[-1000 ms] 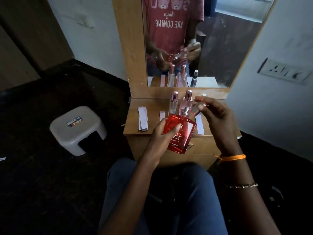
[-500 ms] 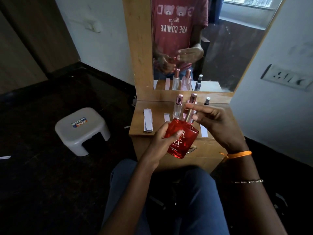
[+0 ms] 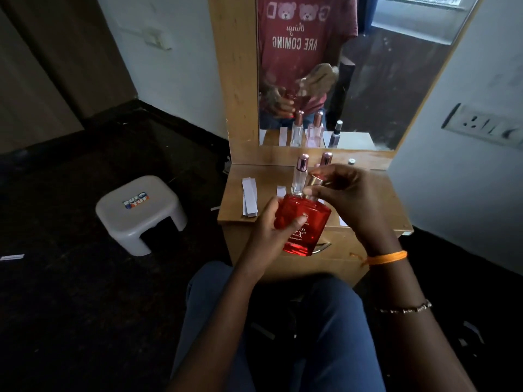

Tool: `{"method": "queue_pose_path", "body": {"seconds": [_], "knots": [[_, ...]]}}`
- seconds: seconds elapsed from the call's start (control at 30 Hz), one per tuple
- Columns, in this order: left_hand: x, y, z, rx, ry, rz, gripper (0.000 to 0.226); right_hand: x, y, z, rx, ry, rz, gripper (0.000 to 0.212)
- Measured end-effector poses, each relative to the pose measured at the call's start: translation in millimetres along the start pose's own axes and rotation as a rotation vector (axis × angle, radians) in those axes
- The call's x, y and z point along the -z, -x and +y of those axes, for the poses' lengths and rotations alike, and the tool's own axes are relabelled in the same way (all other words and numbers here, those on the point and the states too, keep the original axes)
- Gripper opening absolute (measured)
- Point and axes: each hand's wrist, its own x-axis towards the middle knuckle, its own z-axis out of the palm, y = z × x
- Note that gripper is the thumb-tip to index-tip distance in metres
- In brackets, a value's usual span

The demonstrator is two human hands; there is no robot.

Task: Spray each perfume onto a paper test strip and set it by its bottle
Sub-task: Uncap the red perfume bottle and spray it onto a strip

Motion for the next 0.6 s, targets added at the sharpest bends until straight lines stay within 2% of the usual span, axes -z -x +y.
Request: {"method": "queue_pose_path", "body": {"seconds": [0.1, 0.2, 0.27, 0.4, 0.6], "knots": [[10, -2, 9, -0.024, -0.181, 0.02, 0.022, -6, -5, -9, 0.009, 0.103, -0.08, 0.031], [12, -4, 17, -0.087, -0.344, 0.206, 0.025, -9, -3, -7, 0.034, 0.024, -0.082, 0.043], [13, -10, 23, -0.087, -0.391, 0.341, 0.029, -10, 3, 0, 0.01, -0.029, -0.006, 0.033], [14, -30, 31, -0.083, -0.419, 0.466, 0.025, -14, 17, 24, -0.068, -0.001, 0.088, 0.009], [3, -68, 33, -0.067, -0.501, 0.564, 0.025, -13, 24, 38, -0.095, -0.044, 0.149, 0.016]]}}
